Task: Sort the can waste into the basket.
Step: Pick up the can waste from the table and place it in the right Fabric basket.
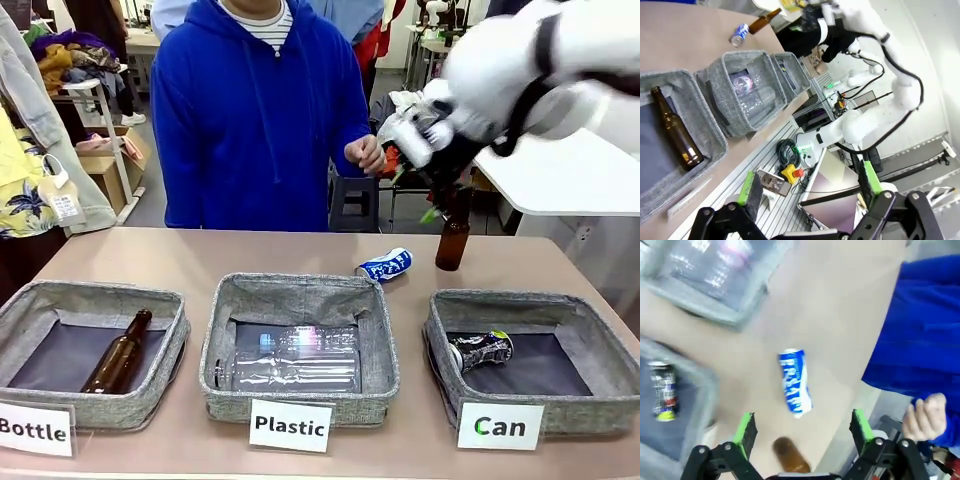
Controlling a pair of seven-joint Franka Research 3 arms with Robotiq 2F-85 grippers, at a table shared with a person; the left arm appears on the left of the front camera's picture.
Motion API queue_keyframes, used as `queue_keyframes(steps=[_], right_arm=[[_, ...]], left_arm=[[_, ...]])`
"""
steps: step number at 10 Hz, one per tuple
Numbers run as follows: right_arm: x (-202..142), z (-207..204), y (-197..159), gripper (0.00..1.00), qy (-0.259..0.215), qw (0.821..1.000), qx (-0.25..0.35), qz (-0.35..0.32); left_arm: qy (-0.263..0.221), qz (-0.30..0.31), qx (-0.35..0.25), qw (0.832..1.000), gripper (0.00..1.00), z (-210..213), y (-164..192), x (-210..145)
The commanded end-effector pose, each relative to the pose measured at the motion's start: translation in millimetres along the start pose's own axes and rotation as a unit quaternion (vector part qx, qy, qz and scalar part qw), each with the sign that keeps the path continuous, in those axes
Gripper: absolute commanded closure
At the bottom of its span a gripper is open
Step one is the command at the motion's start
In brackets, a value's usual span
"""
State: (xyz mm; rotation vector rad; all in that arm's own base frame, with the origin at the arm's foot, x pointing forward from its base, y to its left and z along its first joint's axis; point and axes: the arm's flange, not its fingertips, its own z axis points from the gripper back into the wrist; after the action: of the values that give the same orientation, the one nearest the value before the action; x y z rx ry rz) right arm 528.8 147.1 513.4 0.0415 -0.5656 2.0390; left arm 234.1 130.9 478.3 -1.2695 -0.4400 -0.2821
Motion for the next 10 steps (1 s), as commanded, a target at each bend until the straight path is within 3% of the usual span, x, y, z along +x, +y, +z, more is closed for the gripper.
queue_keyframes(steps=[1,2,3,4,5,7,9,10], right_arm=[[24.1,126.5,115.9,0.0,-0.007,0.999,-0.008,-0.052],[20.8,165.1,156.5,0.0,-0.023,0.993,-0.033,-0.107],[8.9,192.4,201.5,0.0,-0.048,0.977,-0.076,-0.195],[-15.4,211.3,247.1,0.0,-0.08,0.936,-0.132,-0.317],[-44.6,220.1,275.2,0.0,-0.109,0.903,-0.16,-0.383],[-81.7,212.9,302.1,0.0,-0.142,0.857,-0.191,-0.457],[-102.7,203.3,299.8,0.0,-0.168,0.841,-0.188,-0.479],[-106.6,203.6,297.0,0.0,-0.172,0.843,-0.183,-0.476]], left_arm=[[-0.006,0.001,-0.009,1.0,0.0,-1.3,-3.7,0.9],[-0.006,0.001,-0.009,1.0,0.0,-1.3,-3.7,0.9],[-0.006,0.001,-0.009,1.0,0.0,-1.3,-3.7,0.9],[-0.006,0.001,-0.009,1.0,0.0,-1.3,-3.7,0.9],[-0.006,0.001,-0.009,1.0,0.0,-1.3,-3.7,0.9],[-0.006,0.001,-0.009,1.0,0.0,-1.3,-3.7,0.9],[-0.006,0.001,-0.009,1.0,0.0,-1.3,-3.7,0.9],[-0.006,0.001,-0.009,1.0,0.0,-1.3,-3.7,0.9]])
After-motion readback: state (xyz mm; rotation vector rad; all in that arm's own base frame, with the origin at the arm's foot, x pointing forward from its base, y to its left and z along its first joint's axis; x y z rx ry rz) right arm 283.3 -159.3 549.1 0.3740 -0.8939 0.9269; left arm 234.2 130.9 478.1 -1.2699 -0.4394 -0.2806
